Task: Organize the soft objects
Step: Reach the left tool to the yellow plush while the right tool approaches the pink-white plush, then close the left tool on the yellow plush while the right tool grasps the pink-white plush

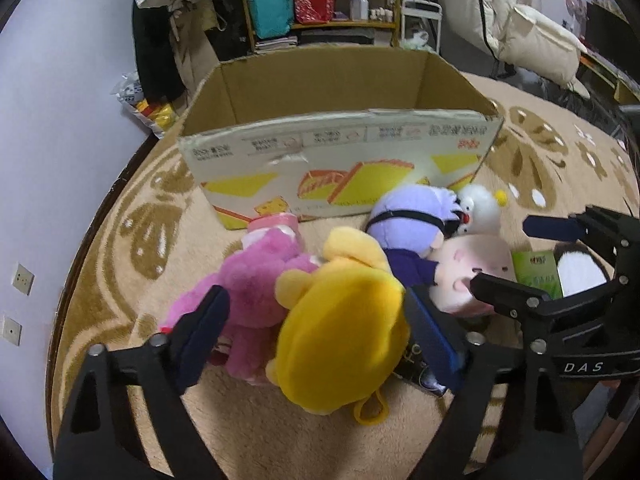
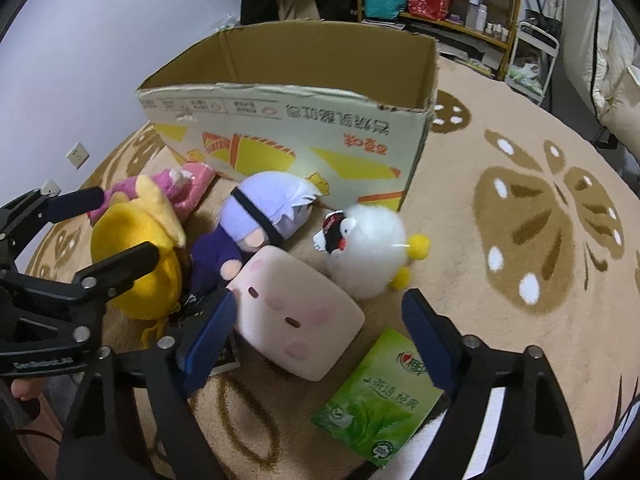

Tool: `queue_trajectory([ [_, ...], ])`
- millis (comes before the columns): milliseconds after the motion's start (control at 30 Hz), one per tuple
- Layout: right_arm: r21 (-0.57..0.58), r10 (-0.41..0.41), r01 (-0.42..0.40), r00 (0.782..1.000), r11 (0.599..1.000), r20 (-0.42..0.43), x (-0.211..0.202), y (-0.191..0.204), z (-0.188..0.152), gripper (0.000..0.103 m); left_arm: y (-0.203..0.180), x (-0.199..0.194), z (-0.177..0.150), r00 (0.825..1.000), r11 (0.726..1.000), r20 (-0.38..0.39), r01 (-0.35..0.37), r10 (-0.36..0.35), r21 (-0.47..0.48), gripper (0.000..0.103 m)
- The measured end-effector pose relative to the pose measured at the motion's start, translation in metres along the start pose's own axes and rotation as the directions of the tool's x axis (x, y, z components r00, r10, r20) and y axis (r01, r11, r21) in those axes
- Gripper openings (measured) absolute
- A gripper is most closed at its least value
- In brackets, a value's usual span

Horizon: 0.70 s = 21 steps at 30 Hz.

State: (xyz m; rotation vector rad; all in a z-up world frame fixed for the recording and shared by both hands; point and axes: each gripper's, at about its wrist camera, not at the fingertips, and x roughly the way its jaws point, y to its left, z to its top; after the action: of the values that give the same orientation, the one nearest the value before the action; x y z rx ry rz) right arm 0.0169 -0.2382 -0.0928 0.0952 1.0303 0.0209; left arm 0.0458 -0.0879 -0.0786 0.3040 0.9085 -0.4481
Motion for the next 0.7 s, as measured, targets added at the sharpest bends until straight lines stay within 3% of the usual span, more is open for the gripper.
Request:
queue_trajectory([
  [167, -0.026, 0.023, -0.023, 1.0, 0.999, 0.001, 0.001, 0.005, 0.0, 0.075, -0.009, 0.006, -0.005, 1.0, 0.999, -0.021, 0.004, -0.003, 0.042, 0.056],
  [367, -0.028, 0.05, -0.05, 0.999, 0.998, -0.007, 0.003, 0.005, 0.0, 0.069, -0.016, 0.006, -0.01, 1.0, 0.997, -0.022, -0.008, 0.01, 0.082, 0.049],
  [700, -0.026, 0.097, -0.097, 0.995, 0.995, -0.016, -0.001, 0.005, 0.001, 0.036, -0.009, -0.002, -0.012, 1.0, 0.999, -0.009, 0.003, -0.003, 0.045, 0.041],
])
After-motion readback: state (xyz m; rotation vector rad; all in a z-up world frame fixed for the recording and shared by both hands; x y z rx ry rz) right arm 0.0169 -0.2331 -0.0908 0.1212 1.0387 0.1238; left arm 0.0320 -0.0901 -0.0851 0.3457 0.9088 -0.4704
